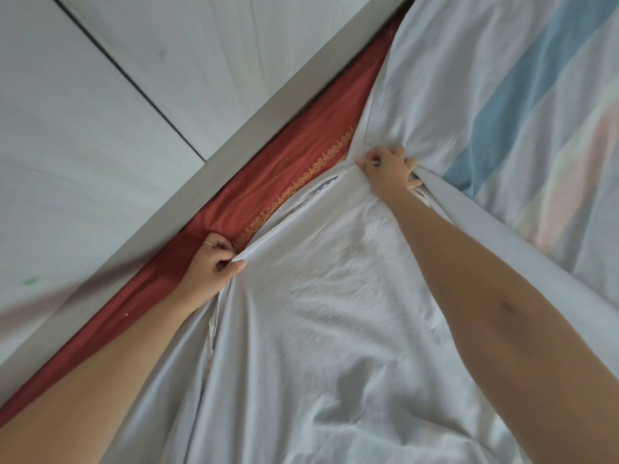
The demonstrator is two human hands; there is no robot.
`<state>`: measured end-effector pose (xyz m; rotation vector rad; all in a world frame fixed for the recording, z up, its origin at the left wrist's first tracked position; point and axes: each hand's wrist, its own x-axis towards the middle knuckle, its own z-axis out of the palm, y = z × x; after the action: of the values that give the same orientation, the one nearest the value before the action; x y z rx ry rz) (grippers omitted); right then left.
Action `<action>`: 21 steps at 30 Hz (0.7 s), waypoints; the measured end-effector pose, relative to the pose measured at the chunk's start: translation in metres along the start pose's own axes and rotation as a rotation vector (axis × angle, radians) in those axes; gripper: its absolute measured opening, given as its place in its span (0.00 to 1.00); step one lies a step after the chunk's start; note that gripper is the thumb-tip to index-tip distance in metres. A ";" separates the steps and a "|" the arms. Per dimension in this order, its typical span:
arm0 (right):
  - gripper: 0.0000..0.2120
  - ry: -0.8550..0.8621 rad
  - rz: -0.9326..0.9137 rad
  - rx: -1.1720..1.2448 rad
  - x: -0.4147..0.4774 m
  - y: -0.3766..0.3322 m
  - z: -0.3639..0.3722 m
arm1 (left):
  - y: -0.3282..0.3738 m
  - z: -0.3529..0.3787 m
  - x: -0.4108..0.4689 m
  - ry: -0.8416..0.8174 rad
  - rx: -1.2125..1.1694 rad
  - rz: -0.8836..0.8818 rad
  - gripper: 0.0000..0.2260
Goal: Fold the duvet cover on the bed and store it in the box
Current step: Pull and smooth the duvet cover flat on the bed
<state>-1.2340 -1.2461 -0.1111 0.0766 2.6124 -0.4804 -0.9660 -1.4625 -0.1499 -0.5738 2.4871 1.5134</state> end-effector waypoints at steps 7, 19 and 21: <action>0.12 0.142 -0.562 -0.603 -0.010 0.018 -0.021 | -0.008 0.000 0.002 -0.024 0.001 0.013 0.11; 0.11 -0.061 -0.370 -0.407 -0.009 -0.025 -0.019 | 0.002 -0.001 -0.001 -0.053 -0.029 -0.046 0.09; 0.16 -0.156 -0.341 -0.289 -0.014 -0.028 0.005 | 0.002 -0.001 0.002 -0.036 -0.013 -0.055 0.10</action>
<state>-1.2229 -1.2735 -0.0993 -0.4872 2.5166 -0.2053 -0.9683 -1.4632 -0.1482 -0.6065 2.4166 1.5074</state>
